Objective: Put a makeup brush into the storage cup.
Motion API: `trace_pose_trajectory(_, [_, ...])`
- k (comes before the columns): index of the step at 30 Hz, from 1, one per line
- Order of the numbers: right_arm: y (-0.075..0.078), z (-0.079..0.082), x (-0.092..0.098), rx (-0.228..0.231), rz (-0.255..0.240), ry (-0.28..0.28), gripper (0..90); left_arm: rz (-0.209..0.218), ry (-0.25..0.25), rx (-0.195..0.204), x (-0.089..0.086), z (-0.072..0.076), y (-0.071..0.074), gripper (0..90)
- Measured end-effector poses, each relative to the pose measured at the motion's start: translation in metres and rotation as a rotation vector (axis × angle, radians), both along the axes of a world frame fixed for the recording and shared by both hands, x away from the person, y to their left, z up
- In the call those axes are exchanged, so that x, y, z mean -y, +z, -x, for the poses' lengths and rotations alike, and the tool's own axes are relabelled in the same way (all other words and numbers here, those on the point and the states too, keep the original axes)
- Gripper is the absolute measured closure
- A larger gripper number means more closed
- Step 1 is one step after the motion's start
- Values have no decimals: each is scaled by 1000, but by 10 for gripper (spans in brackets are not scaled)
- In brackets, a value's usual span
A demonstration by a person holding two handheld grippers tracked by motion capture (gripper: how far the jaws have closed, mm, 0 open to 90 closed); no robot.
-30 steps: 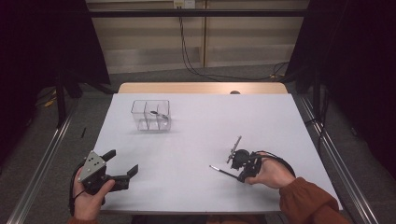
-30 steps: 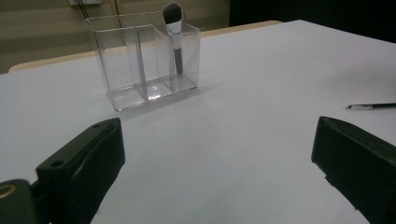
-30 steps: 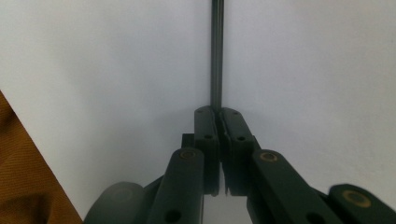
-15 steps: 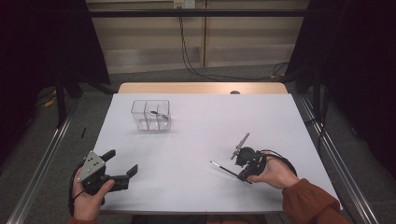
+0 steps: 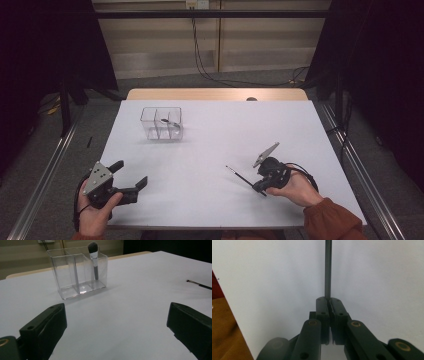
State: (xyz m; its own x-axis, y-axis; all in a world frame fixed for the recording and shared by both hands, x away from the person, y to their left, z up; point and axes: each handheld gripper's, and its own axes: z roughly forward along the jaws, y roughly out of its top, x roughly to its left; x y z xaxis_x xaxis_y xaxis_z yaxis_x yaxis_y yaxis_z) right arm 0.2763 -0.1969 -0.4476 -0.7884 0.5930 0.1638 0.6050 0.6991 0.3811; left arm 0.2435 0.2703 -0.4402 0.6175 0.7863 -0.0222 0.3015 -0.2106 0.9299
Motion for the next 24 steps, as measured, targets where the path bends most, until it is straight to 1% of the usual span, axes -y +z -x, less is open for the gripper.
trace_pose_trajectory(3, [-1,2,2,24,-32,-26,865,1,3,2,0,0,0,27])
trace_pose_trajectory(9, [0,5,6,91,-115,-71,865,4,3,0,0,0,0,27])
trace_pose_trajectory(11, [-1,5,6,132,-148,-71,866,2,2,1,0,0,0,27])
trace_pose_trajectory(15, [-2,5,6,163,-196,-65,865,1,3,1,0,0,0,27])
trace_pose_trajectory(16, [-2,5,6,176,-202,-71,865,2,4,0,0,0,0,27])
trace_pose_trajectory(18, [-4,6,7,200,-230,-75,865,7,9,-3,-1,-1,-1,28])
trace_pose_trajectory(20, [-5,7,7,214,-247,-89,866,11,13,-9,-2,-1,-1,29])
trace_pose_trajectory(21, [-6,7,8,225,-256,-86,865,9,14,-11,-2,-1,-1,29])
trace_pose_trajectory(22, [-6,8,9,241,-265,-101,866,11,14,-11,-2,-1,-1,30])
trace_pose_trajectory(24, [-6,8,10,261,-286,-108,865,12,14,-12,-1,-1,-1,30])
